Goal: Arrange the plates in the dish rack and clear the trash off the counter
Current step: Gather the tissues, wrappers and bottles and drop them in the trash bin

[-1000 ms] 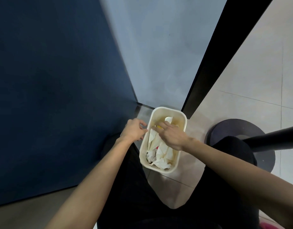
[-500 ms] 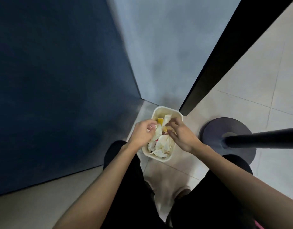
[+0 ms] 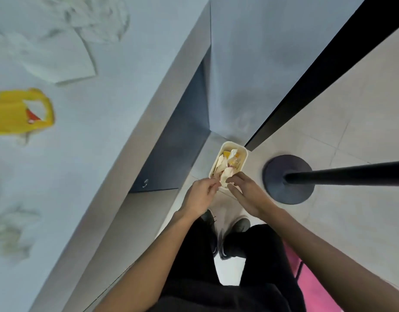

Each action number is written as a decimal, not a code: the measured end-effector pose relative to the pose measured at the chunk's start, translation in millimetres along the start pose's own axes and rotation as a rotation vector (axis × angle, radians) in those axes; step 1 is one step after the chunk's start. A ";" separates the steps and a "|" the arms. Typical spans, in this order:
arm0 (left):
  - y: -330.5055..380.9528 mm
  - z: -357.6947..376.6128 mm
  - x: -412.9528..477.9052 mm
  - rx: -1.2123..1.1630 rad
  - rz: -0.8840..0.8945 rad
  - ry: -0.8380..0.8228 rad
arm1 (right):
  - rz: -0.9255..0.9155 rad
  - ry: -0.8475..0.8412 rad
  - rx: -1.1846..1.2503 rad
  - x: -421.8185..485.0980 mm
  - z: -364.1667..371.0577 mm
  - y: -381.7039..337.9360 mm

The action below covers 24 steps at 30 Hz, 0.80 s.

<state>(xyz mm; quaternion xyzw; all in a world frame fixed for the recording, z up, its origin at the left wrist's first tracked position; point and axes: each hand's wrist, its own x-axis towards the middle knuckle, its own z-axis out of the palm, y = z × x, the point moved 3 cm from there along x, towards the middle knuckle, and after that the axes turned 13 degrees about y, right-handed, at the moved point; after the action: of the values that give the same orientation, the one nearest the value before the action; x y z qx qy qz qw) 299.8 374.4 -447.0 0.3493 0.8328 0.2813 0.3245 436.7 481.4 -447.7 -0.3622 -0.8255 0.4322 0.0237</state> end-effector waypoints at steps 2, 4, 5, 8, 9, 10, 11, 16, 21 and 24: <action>16.3 -24.4 -26.8 -0.035 -0.022 0.025 | 0.000 -0.015 0.003 -19.5 -15.1 -30.5; 29.6 -45.2 -52.3 -0.059 -0.049 0.040 | -0.016 -0.036 0.004 -38.1 -28.4 -55.9; 37.2 -55.4 -64.4 -0.049 -0.051 0.042 | -0.032 -0.036 0.005 -46.8 -35.0 -67.0; 56.5 -80.4 -95.6 -0.021 -0.045 0.059 | -0.092 -0.031 0.002 -69.4 -50.9 -94.1; 61.8 -87.6 -104.9 -0.014 -0.048 0.069 | -0.109 -0.026 0.009 -76.1 -55.1 -101.8; 66.5 -94.5 -114.3 -0.007 -0.056 0.083 | -0.118 -0.026 0.025 -82.3 -58.5 -109.3; 71.0 -102.1 -123.2 -0.004 -0.064 0.110 | -0.128 -0.027 0.049 -86.6 -61.0 -117.2; 73.4 -141.1 -166.6 -0.127 -0.124 0.326 | -0.207 -0.058 0.138 -97.7 -53.9 -172.1; 56.3 -178.8 -214.3 -0.188 -0.163 0.447 | -0.377 -0.109 0.094 -107.5 -38.3 -233.2; 46.8 -209.1 -241.5 -0.210 -0.170 0.532 | -0.456 -0.131 0.077 -108.1 -25.5 -266.0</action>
<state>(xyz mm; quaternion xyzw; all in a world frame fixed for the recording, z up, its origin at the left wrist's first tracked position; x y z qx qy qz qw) 296.2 167.2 -199.4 0.1570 0.8813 0.4192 0.1515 371.6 335.6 -207.7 -0.1365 -0.8687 0.4693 0.0810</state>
